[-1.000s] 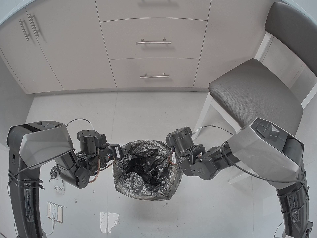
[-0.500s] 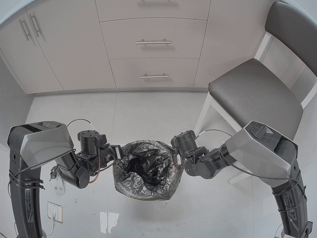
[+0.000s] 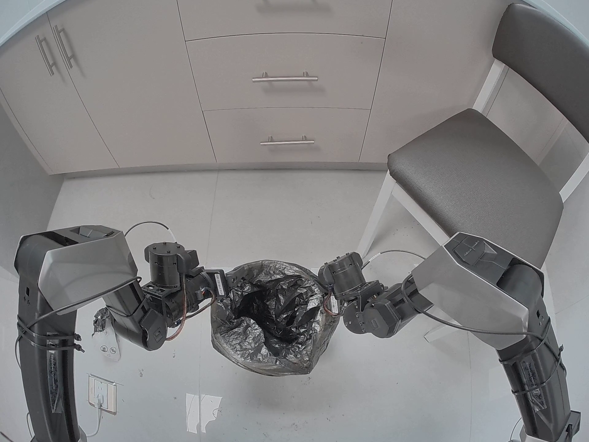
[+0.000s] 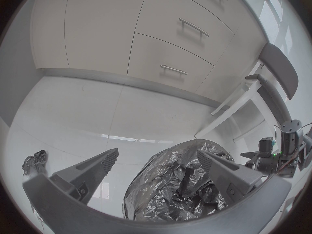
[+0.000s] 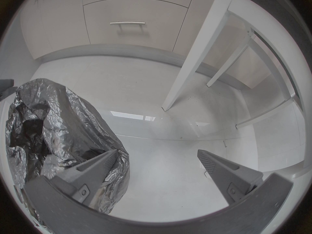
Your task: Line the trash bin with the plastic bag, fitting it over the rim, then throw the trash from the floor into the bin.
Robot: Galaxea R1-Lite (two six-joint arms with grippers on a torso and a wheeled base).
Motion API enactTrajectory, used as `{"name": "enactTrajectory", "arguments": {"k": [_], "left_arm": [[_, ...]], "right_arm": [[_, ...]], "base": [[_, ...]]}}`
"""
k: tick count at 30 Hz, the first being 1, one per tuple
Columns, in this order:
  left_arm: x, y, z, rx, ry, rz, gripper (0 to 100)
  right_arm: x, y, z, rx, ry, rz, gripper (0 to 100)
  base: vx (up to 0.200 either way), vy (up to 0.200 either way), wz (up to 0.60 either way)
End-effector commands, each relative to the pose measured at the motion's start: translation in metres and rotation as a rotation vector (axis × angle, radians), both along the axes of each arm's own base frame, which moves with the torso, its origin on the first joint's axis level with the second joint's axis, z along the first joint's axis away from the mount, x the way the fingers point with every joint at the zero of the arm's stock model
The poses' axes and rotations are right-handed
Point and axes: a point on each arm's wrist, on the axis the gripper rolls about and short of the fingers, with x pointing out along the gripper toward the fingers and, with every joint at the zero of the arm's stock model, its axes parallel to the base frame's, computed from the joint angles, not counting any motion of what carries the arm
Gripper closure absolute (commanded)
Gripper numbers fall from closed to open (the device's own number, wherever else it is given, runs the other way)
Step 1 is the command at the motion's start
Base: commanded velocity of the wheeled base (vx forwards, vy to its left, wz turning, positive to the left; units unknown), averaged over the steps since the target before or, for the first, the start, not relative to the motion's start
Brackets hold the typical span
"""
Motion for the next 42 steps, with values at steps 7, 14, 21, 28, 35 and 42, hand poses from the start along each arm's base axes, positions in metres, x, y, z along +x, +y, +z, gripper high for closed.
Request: {"name": "enactTrajectory", "arguments": {"k": [7, 14, 21, 28, 35, 42], "left_arm": [[0.0, 0.0, 0.0, -0.002, 0.0, 0.001, 0], [0.0, 0.0, 0.0, -0.001, 0.001, 0.002, 0], [-0.002, 0.014, 0.022, -0.013, -0.053, 0.045, 0], [-0.027, 0.068, 0.088, 0.032, -0.15, 0.157, 0], [-0.039, 0.122, 0.109, 0.098, -0.136, 0.342, 0], [-0.031, 0.174, 0.1, 0.216, -0.12, 0.522, 0]], "right_arm": [[0.001, -0.003, 0.018, 0.021, -0.029, -0.007, 0], [-0.016, -0.006, 0.063, 0.051, -0.074, 0.008, 0], [-0.065, 0.004, 0.109, 0.083, -0.108, 0.095, 0], [-0.115, 0.028, 0.137, 0.174, -0.186, 0.243, 0], [-0.131, 0.045, 0.138, 0.286, -0.26, 0.339, 0], [-0.127, 0.04, 0.133, 0.386, -0.371, 0.321, 0]], "base": [[0.0, 0.0, 0.0], [0.0, 0.0, 0.0], [0.0, 0.0, 0.0], [0.0, 0.0, 0.0], [0.0, 0.0, 0.0], [0.0, 0.0, 0.0]]}}
